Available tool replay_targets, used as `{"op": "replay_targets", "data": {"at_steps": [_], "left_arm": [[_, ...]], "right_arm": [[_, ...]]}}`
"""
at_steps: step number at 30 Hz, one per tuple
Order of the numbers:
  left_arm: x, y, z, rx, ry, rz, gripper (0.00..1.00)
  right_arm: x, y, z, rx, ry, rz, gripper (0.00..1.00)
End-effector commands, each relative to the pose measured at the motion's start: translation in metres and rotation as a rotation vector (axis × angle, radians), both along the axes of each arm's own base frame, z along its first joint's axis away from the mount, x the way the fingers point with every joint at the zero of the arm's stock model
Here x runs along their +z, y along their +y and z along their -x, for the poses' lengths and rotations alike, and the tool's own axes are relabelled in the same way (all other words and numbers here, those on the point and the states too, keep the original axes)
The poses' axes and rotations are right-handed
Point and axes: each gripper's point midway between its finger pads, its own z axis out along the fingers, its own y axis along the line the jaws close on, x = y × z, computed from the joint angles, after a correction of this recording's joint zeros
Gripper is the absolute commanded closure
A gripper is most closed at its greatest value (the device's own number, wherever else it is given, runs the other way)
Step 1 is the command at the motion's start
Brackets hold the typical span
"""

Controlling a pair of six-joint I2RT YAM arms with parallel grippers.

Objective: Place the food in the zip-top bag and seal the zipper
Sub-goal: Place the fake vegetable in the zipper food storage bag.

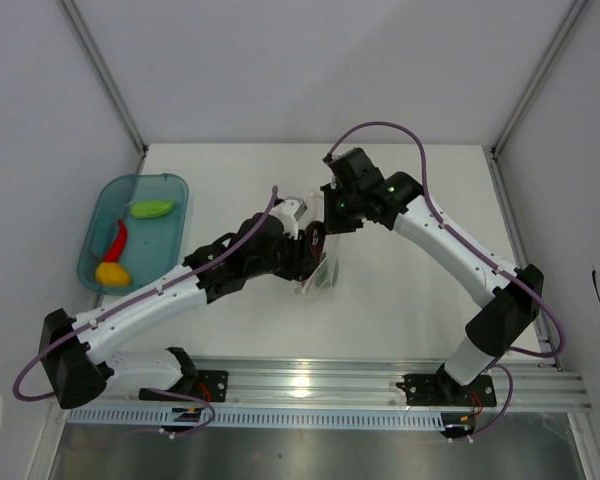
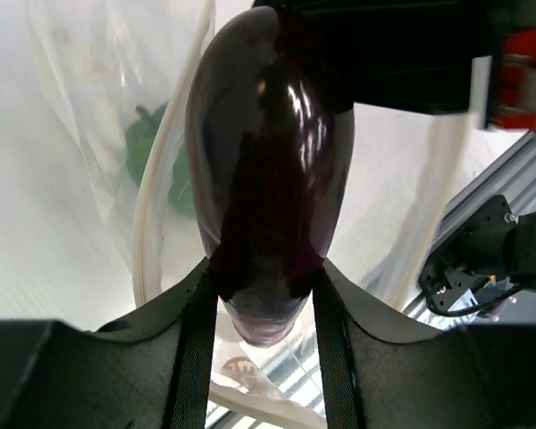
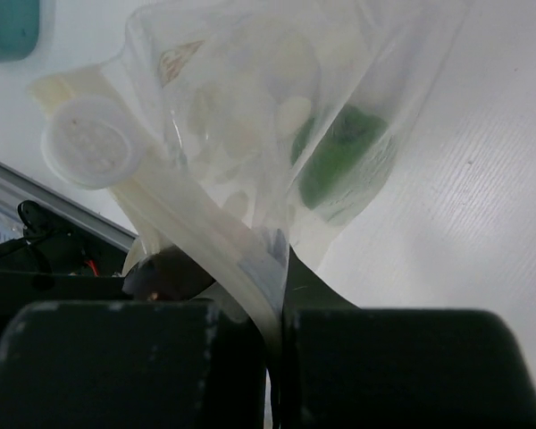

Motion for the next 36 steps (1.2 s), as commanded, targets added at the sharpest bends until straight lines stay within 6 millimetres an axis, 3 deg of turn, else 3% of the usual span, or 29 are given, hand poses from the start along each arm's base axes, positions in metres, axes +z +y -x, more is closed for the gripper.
{"op": "replay_targets", "data": {"at_steps": [1, 3, 4, 6, 7, 12, 15, 18, 22, 24, 31, 33, 34, 36], "left_arm": [[-0.008, -0.003, 0.008, 0.010, 0.100, -0.039, 0.78], [-0.004, 0.002, 0.001, 0.057, 0.069, -0.032, 0.66], [-0.005, 0.005, 0.000, 0.073, 0.062, -0.031, 0.40], [0.013, 0.009, -0.006, 0.095, 0.000, -0.004, 0.08], [0.022, 0.011, -0.008, 0.096, -0.034, 0.003, 0.01], [0.068, 0.040, -0.031, 0.236, -0.207, -0.005, 0.01], [0.084, 0.065, -0.041, 0.368, -0.258, -0.015, 0.01], [0.085, 0.088, -0.045, 0.450, -0.255, 0.001, 0.01], [0.062, 0.115, -0.054, 0.502, -0.134, 0.051, 0.00], [0.048, 0.140, -0.066, 0.586, -0.097, 0.050, 0.01], [0.029, 0.225, -0.106, 1.002, -0.108, -0.082, 0.00], [0.015, 0.238, -0.117, 1.092, -0.050, -0.086, 0.01], [0.023, 0.253, -0.126, 1.156, -0.041, -0.059, 0.01], [0.005, 0.267, -0.139, 1.228, 0.006, -0.110, 0.00]], "right_arm": [[0.021, 0.008, -0.008, -0.002, -0.049, -0.047, 1.00], [0.022, 0.007, -0.007, -0.002, -0.049, -0.047, 1.00], [0.022, 0.007, -0.007, 0.000, -0.049, -0.047, 1.00], [0.020, 0.006, -0.006, -0.001, -0.047, -0.041, 1.00], [0.020, 0.006, -0.006, 0.000, -0.045, -0.038, 1.00], [0.017, 0.005, -0.005, 0.004, -0.042, -0.034, 1.00], [0.016, 0.004, -0.005, 0.006, -0.046, -0.026, 1.00], [0.013, -0.002, -0.005, -0.005, -0.049, -0.009, 1.00], [0.004, -0.013, -0.008, -0.021, -0.039, 0.005, 1.00], [0.000, -0.016, -0.007, -0.018, -0.034, 0.014, 1.00], [-0.009, -0.021, -0.009, -0.003, -0.027, 0.033, 1.00], [-0.013, -0.022, -0.008, 0.000, -0.020, 0.038, 1.00], [-0.014, -0.022, -0.008, 0.004, -0.019, 0.039, 1.00], [-0.017, -0.024, -0.007, 0.008, -0.012, 0.041, 1.00]]}}
